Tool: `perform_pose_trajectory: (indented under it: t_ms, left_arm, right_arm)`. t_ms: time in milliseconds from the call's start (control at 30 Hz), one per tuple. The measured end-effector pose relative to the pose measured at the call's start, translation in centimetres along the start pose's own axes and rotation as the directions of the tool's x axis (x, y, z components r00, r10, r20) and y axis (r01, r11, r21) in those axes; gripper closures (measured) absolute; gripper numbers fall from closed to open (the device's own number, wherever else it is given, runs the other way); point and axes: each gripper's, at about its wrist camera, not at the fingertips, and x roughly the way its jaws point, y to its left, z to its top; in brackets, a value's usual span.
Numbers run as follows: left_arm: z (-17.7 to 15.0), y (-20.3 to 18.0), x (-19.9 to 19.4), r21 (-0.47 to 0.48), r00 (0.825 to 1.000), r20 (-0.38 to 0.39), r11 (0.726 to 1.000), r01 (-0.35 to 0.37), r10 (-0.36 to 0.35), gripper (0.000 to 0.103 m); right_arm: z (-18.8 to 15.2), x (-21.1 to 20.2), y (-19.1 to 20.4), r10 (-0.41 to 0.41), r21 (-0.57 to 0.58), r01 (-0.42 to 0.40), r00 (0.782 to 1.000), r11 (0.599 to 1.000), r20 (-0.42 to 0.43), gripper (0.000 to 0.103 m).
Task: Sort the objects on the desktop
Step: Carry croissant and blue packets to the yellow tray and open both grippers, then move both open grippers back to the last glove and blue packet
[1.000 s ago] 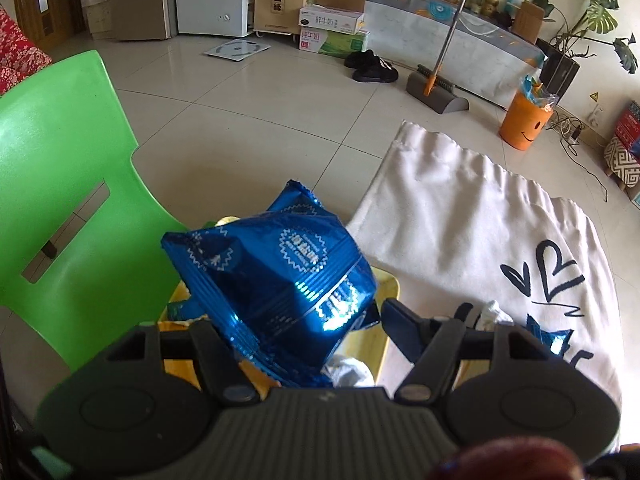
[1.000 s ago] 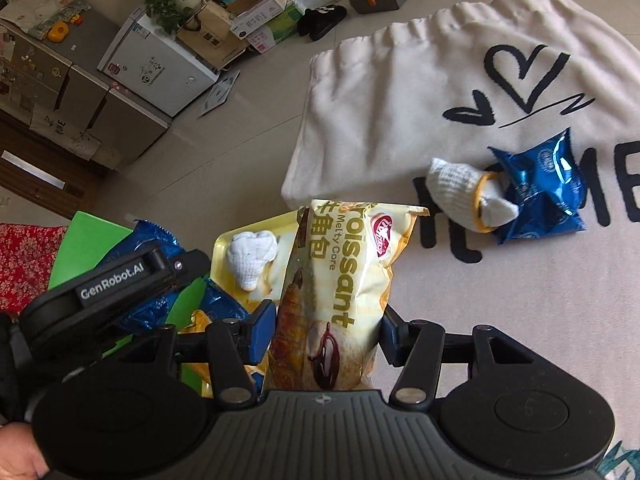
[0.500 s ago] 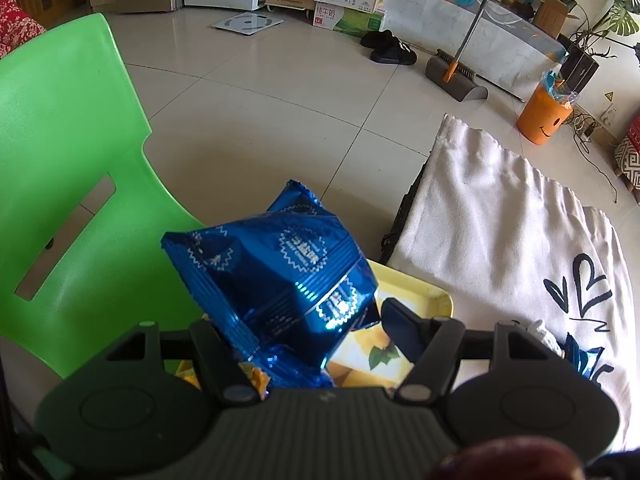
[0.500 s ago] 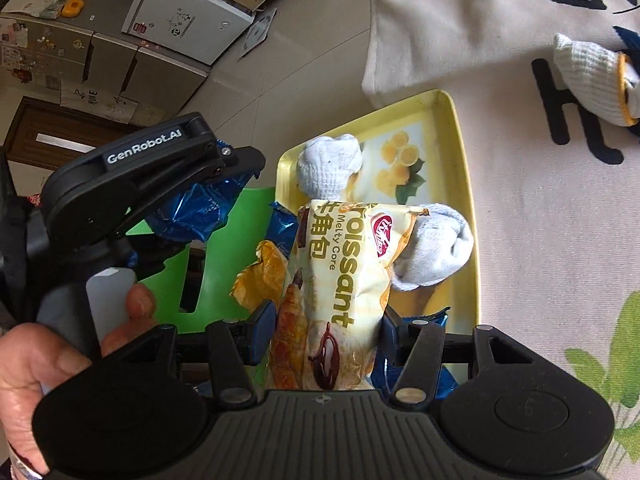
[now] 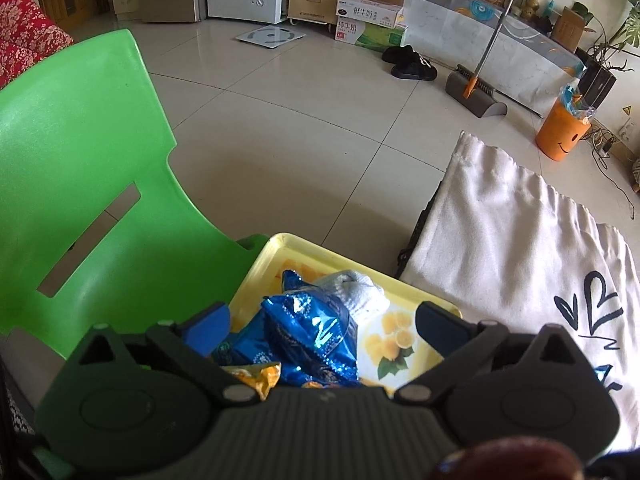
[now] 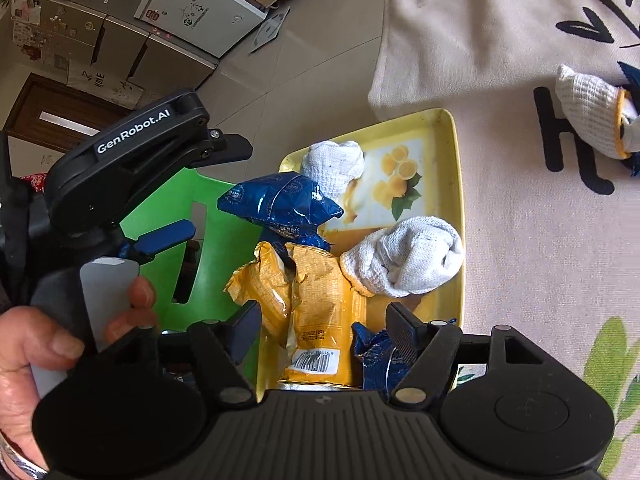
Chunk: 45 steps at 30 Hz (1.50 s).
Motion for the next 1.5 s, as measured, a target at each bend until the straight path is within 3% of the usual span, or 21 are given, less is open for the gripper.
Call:
perform_pose_trajectory:
  t_ms: [433,667,1100,1500]
  left_arm:
    - [-1.3,-4.4,-1.9,0.046,0.999,0.04,0.998,0.034,-0.035,0.001]
    - [-2.8,-8.0,-2.6,0.103,0.995,0.03,0.991,0.087,-0.09,0.001]
    - [-5.9,-14.8,-2.0,0.194,0.986,-0.02,0.967,0.167,-0.166,0.001]
    - [-6.7,-18.2,0.5,0.151,0.976,-0.066,0.965,0.214,-0.206,0.001]
  right_arm:
    - [1.3,-5.0,-3.2,-0.134,0.014,0.133,0.986,0.991,0.1,0.032]
    - [1.9,-7.5,-5.3,-0.188,0.039,0.184,0.972,0.982,0.141,0.03]
    - [3.4,-12.5,-10.5,-0.308,0.176,0.273,0.924,0.946,0.226,0.028]
    - [4.1,-14.8,-14.7,-0.415,0.241,0.359,0.874,0.902,0.252,0.028]
